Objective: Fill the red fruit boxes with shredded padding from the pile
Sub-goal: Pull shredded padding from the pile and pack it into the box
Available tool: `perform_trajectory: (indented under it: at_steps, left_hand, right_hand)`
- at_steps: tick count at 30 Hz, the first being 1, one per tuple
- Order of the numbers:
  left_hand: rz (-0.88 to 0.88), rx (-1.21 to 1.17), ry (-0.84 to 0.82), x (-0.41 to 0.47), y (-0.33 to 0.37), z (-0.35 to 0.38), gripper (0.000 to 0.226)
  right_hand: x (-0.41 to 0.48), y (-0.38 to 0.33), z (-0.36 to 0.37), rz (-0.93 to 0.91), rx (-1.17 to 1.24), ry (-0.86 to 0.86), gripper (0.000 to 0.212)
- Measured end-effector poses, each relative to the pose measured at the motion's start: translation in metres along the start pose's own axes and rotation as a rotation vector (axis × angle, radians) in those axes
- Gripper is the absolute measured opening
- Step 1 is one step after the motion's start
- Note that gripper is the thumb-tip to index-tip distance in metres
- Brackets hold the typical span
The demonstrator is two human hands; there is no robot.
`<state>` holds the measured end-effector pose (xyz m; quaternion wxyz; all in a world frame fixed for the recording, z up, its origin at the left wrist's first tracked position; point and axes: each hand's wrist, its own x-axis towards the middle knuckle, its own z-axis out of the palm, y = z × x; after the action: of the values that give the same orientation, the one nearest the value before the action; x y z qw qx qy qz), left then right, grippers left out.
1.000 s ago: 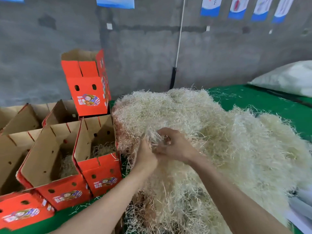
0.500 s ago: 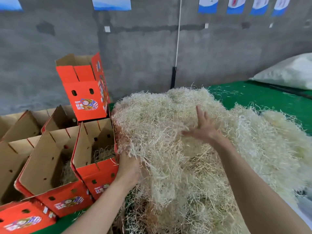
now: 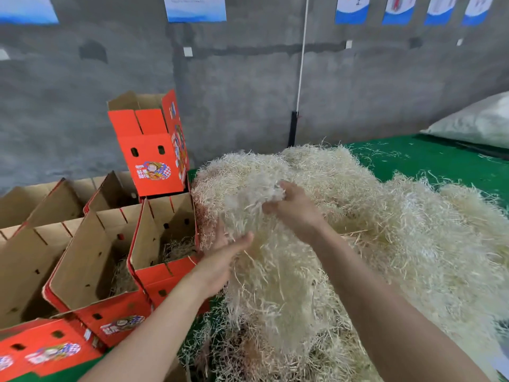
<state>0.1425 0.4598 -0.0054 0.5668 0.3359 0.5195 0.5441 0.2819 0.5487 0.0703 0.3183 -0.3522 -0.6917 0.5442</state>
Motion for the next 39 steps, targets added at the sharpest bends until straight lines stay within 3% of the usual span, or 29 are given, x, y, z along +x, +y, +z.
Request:
perform_trajectory:
  at_steps: [1,2,4,5,6,8,9,10,12,14,17,18,20,23,25,27,30,32,33,35,37,39]
  left_hand:
    - [-0.03,0.044,0.012,0.001,0.001,0.006,0.138]
    - [-0.04,0.049,0.034,0.005,0.001,0.01,0.115]
    - [0.006,0.025,0.164,0.006,0.003,0.015,0.052]
    - [0.018,-0.012,0.253,0.008,0.003,0.013,0.031]
    - [0.029,-0.057,0.333,0.009,0.002,0.009,0.017]
    - [0.045,-0.132,0.443,0.004,0.004,-0.003,0.003]
    - [0.059,-0.18,0.455,0.001,0.004,-0.009,0.005]
    - [0.074,-0.249,0.445,-0.001,0.004,-0.015,0.009]
    - [0.077,-0.373,0.415,-0.002,0.005,-0.02,0.013]
    - [0.051,-0.439,0.399,-0.001,0.007,-0.016,0.016]
    - [0.025,-0.508,0.411,0.003,0.012,0.0,0.026]
    - [0.026,-0.503,0.43,0.004,0.012,0.003,0.017]
    - [0.069,-0.504,0.382,0.004,0.011,0.007,0.014]
    - [0.101,-0.473,0.158,-0.008,0.009,0.008,0.007]
    - [0.032,-0.429,0.024,-0.013,0.01,0.005,0.029]
    - [-0.033,-0.409,0.053,-0.009,0.008,0.01,0.043]
    - [-0.094,-0.441,0.251,0.001,0.012,0.03,0.058]
    - [-0.058,-0.537,0.313,0.006,0.014,0.036,0.052]
    - [-0.021,-0.602,0.334,0.009,0.016,0.035,0.039]
    - [0.035,-0.737,0.334,0.011,0.018,0.031,0.017]
    - [0.041,-0.77,0.229,0.012,0.017,0.034,0.023]
    - [-0.011,-0.703,0.162,0.01,0.014,0.045,0.035]
  right_hand:
    - [-0.003,-0.001,0.012,0.067,0.064,-0.108,0.071]
    - [-0.006,0.0,0.02,0.117,0.121,-0.251,0.074]
    - [-0.007,-0.002,0.021,0.082,0.194,-0.46,0.067]
    - [-0.005,-0.004,0.015,0.035,0.234,-0.448,0.059]
    - [-0.001,-0.006,0.007,-0.007,0.251,-0.329,0.05]
    - [0.008,-0.005,-0.01,-0.062,0.173,0.05,0.036]
    - [0.01,-0.001,-0.018,-0.083,0.106,0.152,0.033]
    - [0.01,0.005,-0.024,-0.095,0.047,0.143,0.033]
    - [0.005,0.024,-0.031,-0.037,-0.074,-0.136,0.048]
    - [-0.006,0.04,-0.027,0.078,-0.144,-0.414,0.077]
    - [-0.016,0.049,0.0,0.18,-0.159,-0.534,0.109]
    - [-0.016,0.05,0.011,0.189,-0.217,-0.519,0.113]
    - [-0.014,0.054,0.029,0.134,-0.431,-0.415,0.103]
    - [-0.011,0.049,0.021,-0.155,-0.906,-0.14,0.061]
    - [-0.012,0.051,0.012,-0.244,-1.085,-0.04,0.067]
    - [-0.016,0.051,0.016,-0.317,-1.117,-0.087,0.068]
    - [-0.019,0.054,0.024,-0.339,-1.121,-0.194,0.078]
    - [-0.021,0.052,0.016,-0.261,-0.954,-0.019,0.093]
    - [-0.021,0.052,0.009,-0.271,-0.847,0.114,0.091]
    - [-0.023,0.054,0.0,-0.396,-0.789,0.253,0.065]
    - [-0.026,0.058,-0.001,-0.487,-0.865,0.203,0.043]
    - [-0.027,0.063,0.002,-0.5,-0.983,0.104,0.045]
